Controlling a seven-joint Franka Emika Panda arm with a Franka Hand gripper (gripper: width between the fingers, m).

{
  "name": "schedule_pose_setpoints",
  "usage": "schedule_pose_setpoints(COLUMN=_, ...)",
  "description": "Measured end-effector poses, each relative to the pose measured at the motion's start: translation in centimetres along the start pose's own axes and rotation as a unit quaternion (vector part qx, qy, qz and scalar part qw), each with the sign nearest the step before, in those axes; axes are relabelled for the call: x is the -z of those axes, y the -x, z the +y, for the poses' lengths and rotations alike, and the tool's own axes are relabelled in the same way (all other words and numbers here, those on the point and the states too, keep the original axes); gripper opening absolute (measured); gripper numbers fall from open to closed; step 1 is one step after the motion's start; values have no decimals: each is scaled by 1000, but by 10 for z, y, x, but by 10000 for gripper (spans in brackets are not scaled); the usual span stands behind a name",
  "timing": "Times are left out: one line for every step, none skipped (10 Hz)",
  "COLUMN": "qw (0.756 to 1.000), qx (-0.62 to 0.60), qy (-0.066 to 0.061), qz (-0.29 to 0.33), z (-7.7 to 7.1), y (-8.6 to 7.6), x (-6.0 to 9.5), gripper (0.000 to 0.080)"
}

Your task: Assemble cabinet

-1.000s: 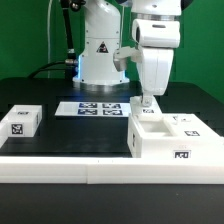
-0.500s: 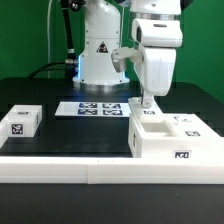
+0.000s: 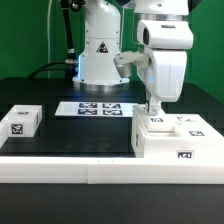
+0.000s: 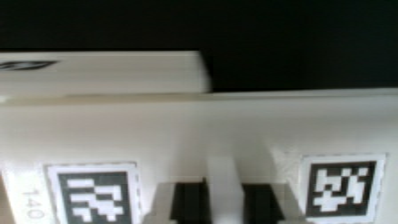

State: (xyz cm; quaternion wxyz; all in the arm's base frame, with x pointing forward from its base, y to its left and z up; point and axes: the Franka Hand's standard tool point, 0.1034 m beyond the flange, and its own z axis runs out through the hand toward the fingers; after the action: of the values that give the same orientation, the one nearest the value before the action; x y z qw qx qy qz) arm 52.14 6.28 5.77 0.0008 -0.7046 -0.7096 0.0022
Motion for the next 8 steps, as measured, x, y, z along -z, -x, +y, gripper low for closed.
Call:
schedule_pose_setpoints(qw=1000, qx=0, qy=0, qz=0, z=-1, y=0, x=0, gripper=70)
schedule_pose_setpoints(qw=1000, qx=0, qy=0, qz=0, z=-1, y=0, x=0, gripper=70)
schedule_pose_setpoints(qw=1000, qx=0, qy=0, qz=0, z=-1, y=0, x=0, gripper=70)
schedule_pose_setpoints(qw=1000, qx=0, qy=0, qz=0, z=-1, y=0, x=0, gripper=70)
schedule_pose_setpoints(qw=1000, qx=1, qy=0, qz=0, z=2, y=0, x=0, gripper=70)
schedule_pose_setpoints(qw=1000, qx=0, qy=6, qz=2, z=13, y=0, x=0, gripper=70)
schedule_pose_setpoints(qw=1000, qx=-2, qy=11, qz=4, z=24, y=0, x=0, gripper=70)
schedule_pose_setpoints(qw=1000, qx=-3, qy=12, qz=4, z=32, y=0, x=1, gripper=70)
